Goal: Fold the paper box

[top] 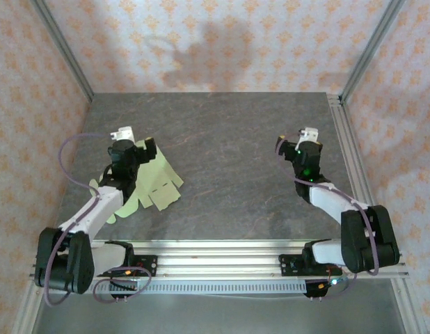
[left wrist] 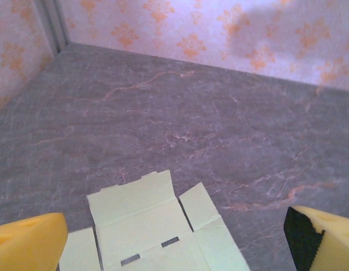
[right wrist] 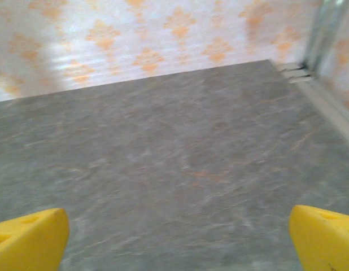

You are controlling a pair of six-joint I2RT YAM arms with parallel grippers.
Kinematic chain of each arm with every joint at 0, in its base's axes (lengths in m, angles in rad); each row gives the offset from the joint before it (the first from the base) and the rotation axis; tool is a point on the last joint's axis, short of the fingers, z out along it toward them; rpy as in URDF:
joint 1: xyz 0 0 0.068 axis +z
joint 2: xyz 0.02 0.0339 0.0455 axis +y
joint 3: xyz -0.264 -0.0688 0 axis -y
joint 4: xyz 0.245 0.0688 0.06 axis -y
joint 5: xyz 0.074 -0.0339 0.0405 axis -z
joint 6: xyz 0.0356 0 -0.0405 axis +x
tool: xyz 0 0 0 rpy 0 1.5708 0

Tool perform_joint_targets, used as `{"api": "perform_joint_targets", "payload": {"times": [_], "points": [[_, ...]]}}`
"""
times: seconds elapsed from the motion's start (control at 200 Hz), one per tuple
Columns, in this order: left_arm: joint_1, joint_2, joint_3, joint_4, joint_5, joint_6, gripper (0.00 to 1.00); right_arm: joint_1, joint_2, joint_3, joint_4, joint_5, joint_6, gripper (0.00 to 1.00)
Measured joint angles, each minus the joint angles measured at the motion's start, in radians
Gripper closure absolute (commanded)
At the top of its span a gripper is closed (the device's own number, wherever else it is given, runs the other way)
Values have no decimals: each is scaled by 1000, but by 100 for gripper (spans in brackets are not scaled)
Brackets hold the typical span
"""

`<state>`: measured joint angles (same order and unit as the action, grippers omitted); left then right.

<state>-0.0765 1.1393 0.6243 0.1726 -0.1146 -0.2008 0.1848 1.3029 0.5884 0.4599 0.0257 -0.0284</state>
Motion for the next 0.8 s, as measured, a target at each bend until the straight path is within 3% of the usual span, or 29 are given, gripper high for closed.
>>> {"api": "perform_joint_targets", "payload": {"times": [0.18,0.33,0.45,0.581,0.801], "points": [[65,-60,42,-235,-20,-217,0,135,66,185,-159,-97,108,1],[158,-75,42,-365,4,-321,0,292,196,303,-208,-181,185,1],[232,-97,40,-416,52,-359,0,408,319,394,-224,-240,233,1],[256,-134,35,-449,88,-377,0,514,459,516,-229,-296,266,0],[267,-192,35,-511,112,-374,0,594,661,713,-229,-396,298,7]]}}
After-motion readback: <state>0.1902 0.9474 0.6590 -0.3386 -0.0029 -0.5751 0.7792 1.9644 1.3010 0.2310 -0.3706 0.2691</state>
